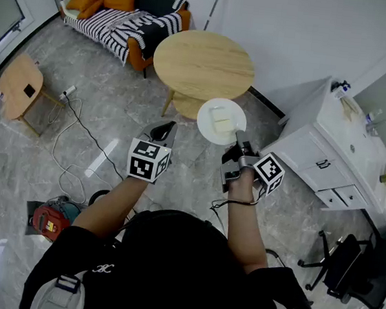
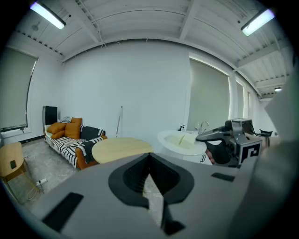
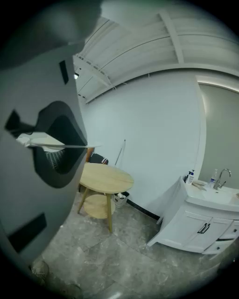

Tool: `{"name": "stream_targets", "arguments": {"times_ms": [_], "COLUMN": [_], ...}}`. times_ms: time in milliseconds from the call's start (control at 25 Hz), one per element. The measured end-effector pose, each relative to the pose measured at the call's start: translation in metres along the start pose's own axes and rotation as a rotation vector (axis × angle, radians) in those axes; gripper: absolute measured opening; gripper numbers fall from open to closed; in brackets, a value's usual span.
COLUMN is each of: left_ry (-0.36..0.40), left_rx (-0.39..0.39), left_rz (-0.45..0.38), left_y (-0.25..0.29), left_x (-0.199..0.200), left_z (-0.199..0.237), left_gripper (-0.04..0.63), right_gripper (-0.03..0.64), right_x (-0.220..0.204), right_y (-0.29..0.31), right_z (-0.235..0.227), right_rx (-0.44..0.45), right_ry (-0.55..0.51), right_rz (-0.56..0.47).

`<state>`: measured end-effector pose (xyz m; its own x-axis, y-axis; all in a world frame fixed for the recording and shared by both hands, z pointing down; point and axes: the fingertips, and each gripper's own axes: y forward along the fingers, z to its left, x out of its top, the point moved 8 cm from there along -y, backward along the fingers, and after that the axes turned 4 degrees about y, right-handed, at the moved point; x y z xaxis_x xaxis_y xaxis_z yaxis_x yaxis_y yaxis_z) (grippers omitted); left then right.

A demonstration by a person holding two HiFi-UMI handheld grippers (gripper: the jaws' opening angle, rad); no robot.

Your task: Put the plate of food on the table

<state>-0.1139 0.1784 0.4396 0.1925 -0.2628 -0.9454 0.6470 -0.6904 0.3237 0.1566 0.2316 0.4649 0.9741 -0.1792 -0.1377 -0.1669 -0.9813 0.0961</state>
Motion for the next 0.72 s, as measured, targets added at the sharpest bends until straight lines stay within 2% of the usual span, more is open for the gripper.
{"name": "stream_targets", "arguments": {"times_ms": [280,720], "left_ry": [-0.006,-0.012], "left_rx": [-0.009,-0.001], "left_rz": [-0.002,0.005], "left_y": [0.003,0.006], "left_x": [0.000,0.001], "left_z": [0.002,0.002], "left_gripper": [0.008,0.008], "right_gripper": [0.021,0.020], "right_x": [-0.005,-0.002], "right_y": [0.000,-0.001], "right_z": [-0.002,-0.010], "right_rx": [-0.042,-0.069], "right_ry": [-0.027,0.014], "right_rz": [0.002,-0.003]}}
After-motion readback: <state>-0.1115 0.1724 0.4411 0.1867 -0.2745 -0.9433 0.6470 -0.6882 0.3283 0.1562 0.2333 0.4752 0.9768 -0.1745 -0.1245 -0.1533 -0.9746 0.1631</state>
